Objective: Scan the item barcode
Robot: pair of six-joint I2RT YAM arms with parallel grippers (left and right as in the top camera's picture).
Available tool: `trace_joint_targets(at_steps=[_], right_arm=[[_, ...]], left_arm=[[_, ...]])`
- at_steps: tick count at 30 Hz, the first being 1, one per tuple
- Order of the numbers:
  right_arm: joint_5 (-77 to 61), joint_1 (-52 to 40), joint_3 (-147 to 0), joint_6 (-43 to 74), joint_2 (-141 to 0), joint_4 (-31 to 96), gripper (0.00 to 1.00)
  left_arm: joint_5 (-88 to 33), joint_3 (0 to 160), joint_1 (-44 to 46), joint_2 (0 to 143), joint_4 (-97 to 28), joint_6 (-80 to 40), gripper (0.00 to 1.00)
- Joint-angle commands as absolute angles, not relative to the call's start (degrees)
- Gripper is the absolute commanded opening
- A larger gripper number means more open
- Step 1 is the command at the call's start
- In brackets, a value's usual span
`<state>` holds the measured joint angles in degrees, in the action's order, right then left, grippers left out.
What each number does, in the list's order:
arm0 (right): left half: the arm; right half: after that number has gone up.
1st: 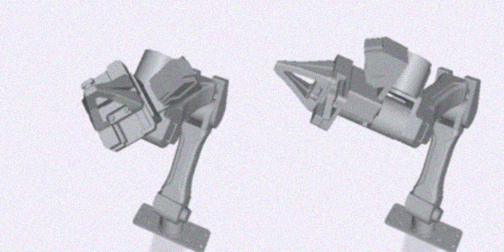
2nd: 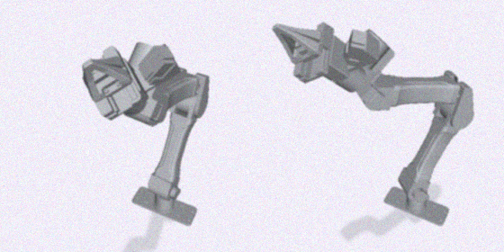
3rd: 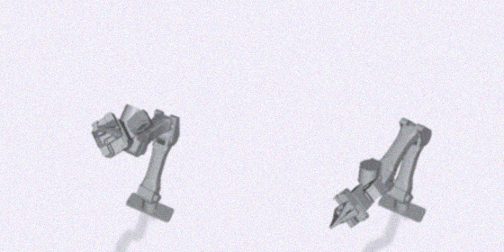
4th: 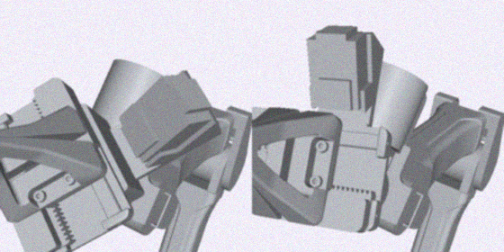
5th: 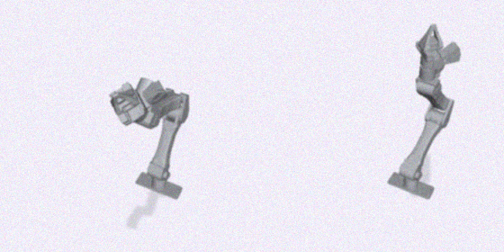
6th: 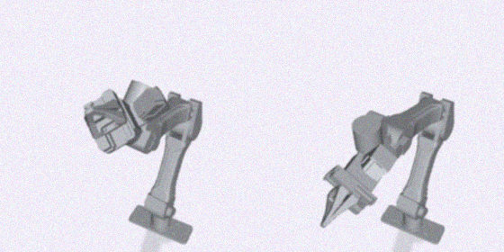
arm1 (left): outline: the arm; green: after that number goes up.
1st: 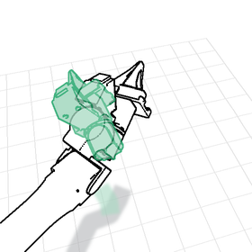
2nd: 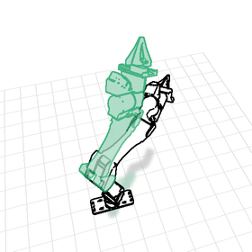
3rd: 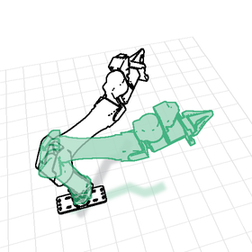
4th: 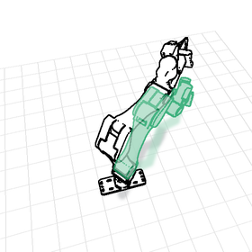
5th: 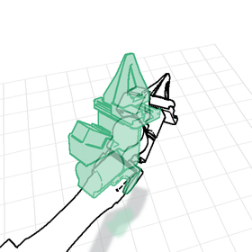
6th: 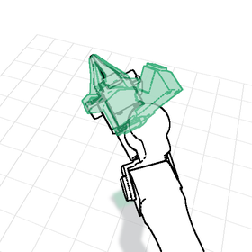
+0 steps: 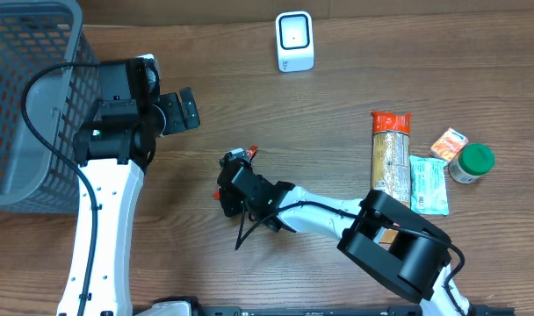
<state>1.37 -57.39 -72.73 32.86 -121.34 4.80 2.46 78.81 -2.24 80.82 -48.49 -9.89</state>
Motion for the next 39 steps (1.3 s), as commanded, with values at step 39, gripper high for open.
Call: trace_joint_targets(at_steps=[39], right_arm=[[-5.7,-48.8,-74.7,3.8,-114.1,26.5,0.52]], left_arm=[[3.2,79.1,-2.2,81.2,-48.4,-9.2,1.00]])
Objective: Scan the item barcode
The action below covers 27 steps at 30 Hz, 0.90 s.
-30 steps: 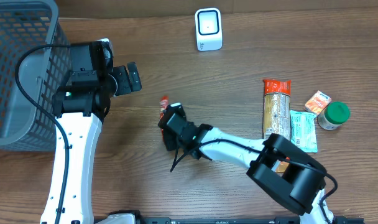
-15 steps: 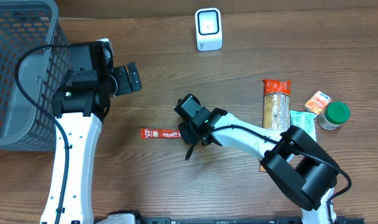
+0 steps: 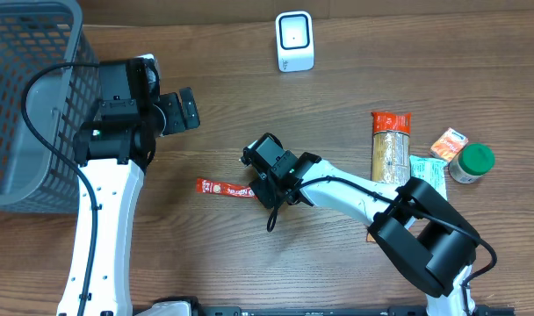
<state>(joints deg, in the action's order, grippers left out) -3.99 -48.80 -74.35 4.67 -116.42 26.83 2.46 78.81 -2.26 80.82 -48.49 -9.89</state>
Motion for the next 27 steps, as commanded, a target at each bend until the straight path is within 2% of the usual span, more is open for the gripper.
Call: trace_joint_targets(at_steps=[1,6,10,14,27], right_arm=[[-5.8,-48.5,-75.1,3.8,-113.7,27.0,0.52],[-12.3,-46.6,-76.6,3.7,-110.5,28.3,0.53],[-18.7,-44.9,-76.6,-0.9,-110.3,28.9,0.53],[-18.9,-45.3,-76.6,-4.7,-111.9,28.5,0.53],[-15.3,-46.1,-76.6,-6.9,-118.7,26.3,0.51]], left_arm=[[3.2,79.1,-2.2,81.2,-48.4,-9.2,1.00],[3.2,79.1,-2.2,81.2,-48.4,-9.2,1.00],[3.2,79.1,-2.2,81.2,-48.4,-9.2,1.00],[3.2,79.1,-2.2,81.2,-48.4,-9.2,1.00],[3.2,79.1,-2.2,81.2,-48.4,-9.2,1.00]])
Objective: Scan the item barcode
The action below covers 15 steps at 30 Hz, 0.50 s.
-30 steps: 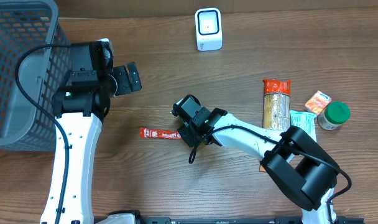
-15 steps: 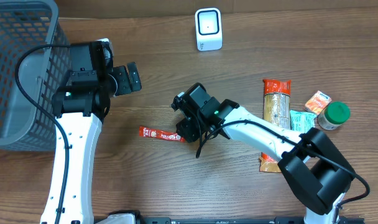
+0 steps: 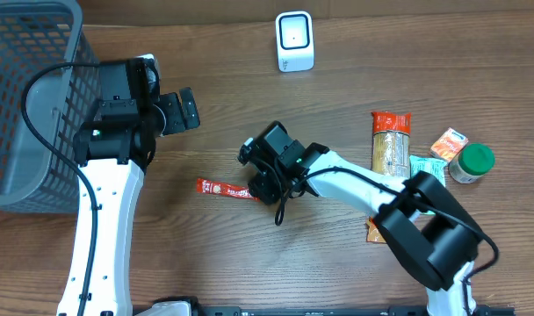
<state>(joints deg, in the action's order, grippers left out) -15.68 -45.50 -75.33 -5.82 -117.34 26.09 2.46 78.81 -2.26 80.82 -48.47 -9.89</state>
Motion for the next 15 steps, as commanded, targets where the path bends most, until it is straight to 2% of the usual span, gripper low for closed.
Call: trace_joint_targets(at_steps=[1,3,15], right_arm=[[-15.3,-46.3,-76.5,-6.9,-118.9,26.5,0.47],[-15.6,-46.9,-76.5,-6.9,-119.0,26.7,0.43],[-12.1,-49.5,-76.5,-8.0,-119.1,26.3,0.43]], left_arm=[[3.2,79.1,-2.2,81.2,-48.4,-9.2,1.00],[3.2,79.1,-2.2,81.2,-48.4,-9.2,1.00],[3.2,79.1,-2.2,81.2,-48.4,-9.2,1.00]])
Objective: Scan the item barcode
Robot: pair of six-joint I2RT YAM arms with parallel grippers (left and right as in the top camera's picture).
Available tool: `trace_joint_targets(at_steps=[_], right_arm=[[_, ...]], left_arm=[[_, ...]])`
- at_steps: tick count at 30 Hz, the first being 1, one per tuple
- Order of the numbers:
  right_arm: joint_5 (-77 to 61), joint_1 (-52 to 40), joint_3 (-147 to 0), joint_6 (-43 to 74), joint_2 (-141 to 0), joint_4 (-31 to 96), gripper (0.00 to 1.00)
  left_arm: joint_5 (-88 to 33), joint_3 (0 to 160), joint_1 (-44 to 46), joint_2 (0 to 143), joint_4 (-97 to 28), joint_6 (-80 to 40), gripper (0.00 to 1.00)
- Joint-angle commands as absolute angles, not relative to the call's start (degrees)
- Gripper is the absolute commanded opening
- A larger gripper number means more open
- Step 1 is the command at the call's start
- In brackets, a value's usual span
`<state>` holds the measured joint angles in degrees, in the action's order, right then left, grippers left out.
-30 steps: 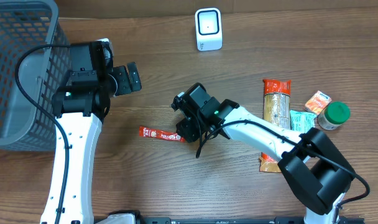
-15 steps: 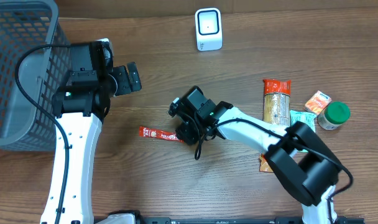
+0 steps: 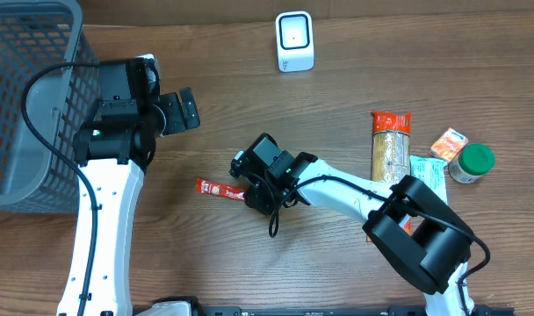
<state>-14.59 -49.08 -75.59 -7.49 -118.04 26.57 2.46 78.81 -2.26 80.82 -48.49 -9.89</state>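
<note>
A thin red stick packet (image 3: 212,187) lies flat on the wooden table, left of centre. My right gripper (image 3: 247,188) sits over its right end and hides it. The wrist covers the fingers, so nothing shows whether they grip the packet. The white barcode scanner (image 3: 294,41) stands at the back centre, well away from the packet. My left gripper (image 3: 179,111) hovers open and holds nothing, beside the basket and up-left of the packet.
A grey mesh basket (image 3: 39,88) fills the far left. At the right lie a long cracker pack (image 3: 391,154), a pale teal packet (image 3: 429,184), a small orange packet (image 3: 449,142) and a green-lidded jar (image 3: 473,162).
My right gripper has shifted a little left and now covers more of the packet's right end. The packet's left end stays where it was. The left arm is unchanged.
At first my right gripper held the red packet off the table, left of centre, with red showing on both sides of the fingers. Then the packet lay flat on the table with the gripper at its right end. The gripper stayed there and now overlaps that end.
</note>
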Motion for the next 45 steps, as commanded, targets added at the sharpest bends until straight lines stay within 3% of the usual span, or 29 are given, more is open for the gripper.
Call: trace_joint_targets(at_steps=[1,13,18,23,25,35,41,45], right_arm=[[-12.0,-49.4,-76.5,-8.0,-119.1,26.0,0.43],[-12.0,-49.6,-76.5,-8.0,-121.5,24.5,0.42],[-12.0,-49.6,-76.5,-8.3,-121.5,24.8,0.33],[-10.2,-51.2,-76.5,-11.9,-121.5,26.1,0.33],[-7.0,-52.3,-76.5,-12.1,-121.5,26.1,0.32],[9.3,-54.3,-76.1,-11.9,-121.6,26.9,0.04],[24.5,-54.5,-76.2,-6.0,-119.6,26.7,0.04],[42.9,-56.0,-76.2,2.8,-114.9,27.9,0.04]], left_arm=[[3.2,79.1,-2.2,81.2,-48.4,-9.2,1.00],[3.2,79.1,-2.2,81.2,-48.4,-9.2,1.00],[3.2,79.1,-2.2,81.2,-48.4,-9.2,1.00],[3.2,79.1,-2.2,81.2,-48.4,-9.2,1.00],[3.2,79.1,-2.2,81.2,-48.4,-9.2,1.00],[3.2,79.1,-2.2,81.2,-48.4,-9.2,1.00],[3.2,79.1,-2.2,81.3,-48.4,-9.2,1.00],[3.2,79.1,-2.2,81.3,-48.4,-9.2,1.00]])
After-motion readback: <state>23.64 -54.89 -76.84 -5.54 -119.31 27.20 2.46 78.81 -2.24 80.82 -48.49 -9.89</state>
